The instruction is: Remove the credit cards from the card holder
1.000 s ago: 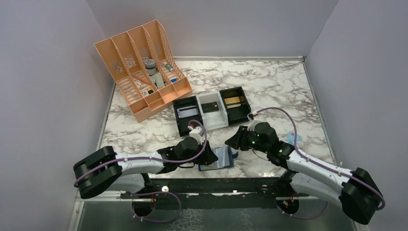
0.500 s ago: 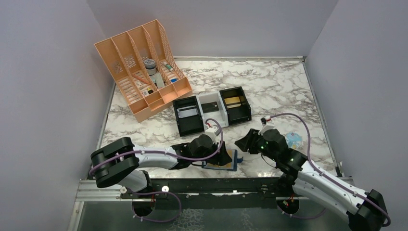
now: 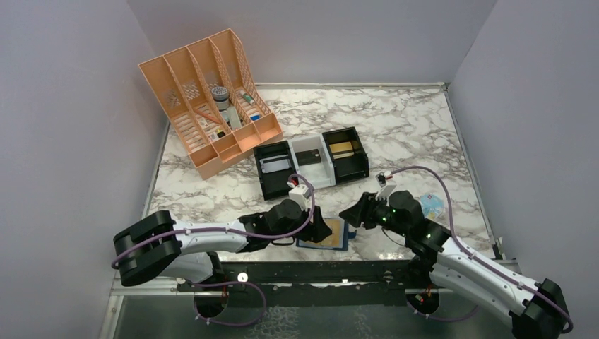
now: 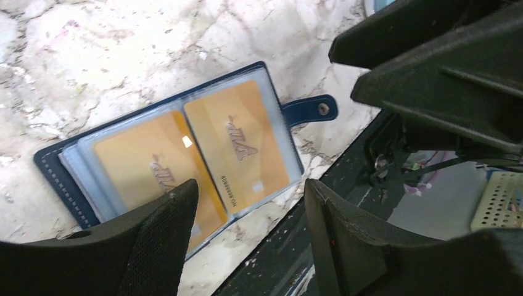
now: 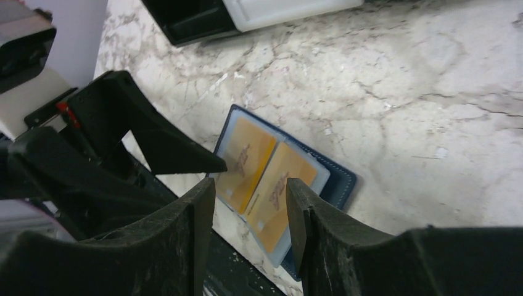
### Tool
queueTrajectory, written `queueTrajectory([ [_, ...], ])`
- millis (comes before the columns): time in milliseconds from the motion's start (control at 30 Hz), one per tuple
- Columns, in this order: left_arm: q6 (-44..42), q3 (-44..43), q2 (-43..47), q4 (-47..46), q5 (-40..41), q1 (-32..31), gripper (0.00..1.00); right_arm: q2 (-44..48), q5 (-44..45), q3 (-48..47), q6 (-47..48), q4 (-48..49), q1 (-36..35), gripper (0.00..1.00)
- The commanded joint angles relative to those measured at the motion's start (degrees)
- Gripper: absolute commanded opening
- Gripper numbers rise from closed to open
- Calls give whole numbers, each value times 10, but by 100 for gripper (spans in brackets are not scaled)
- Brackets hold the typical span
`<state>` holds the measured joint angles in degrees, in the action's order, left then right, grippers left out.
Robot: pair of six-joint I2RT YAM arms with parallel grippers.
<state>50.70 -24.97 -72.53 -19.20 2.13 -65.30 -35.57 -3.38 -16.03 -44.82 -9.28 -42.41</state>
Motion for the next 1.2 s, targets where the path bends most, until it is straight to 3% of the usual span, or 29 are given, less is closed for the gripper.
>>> queueTrajectory([
  [0,1,10,12,23,38,3,66,-32,-105,23,7,93,1,48],
  [567,7,53,91,30,59,30,69,-200,-251,-20,44,136,1,46],
  [867,-13,33,55,11,9,30,72,-291,-207,-22,10,110,1,36],
  [967,-14,23,32,-5,-12,30,72,-276,-115,-6,-27,88,1,31],
  [1067,-19,10,5,-19,-34,29,70,-258,-79,26,-32,113,1,30],
  [1167,-22,-1,-21,-41,-46,29,67,-266,-43,16,-29,70,1,30],
])
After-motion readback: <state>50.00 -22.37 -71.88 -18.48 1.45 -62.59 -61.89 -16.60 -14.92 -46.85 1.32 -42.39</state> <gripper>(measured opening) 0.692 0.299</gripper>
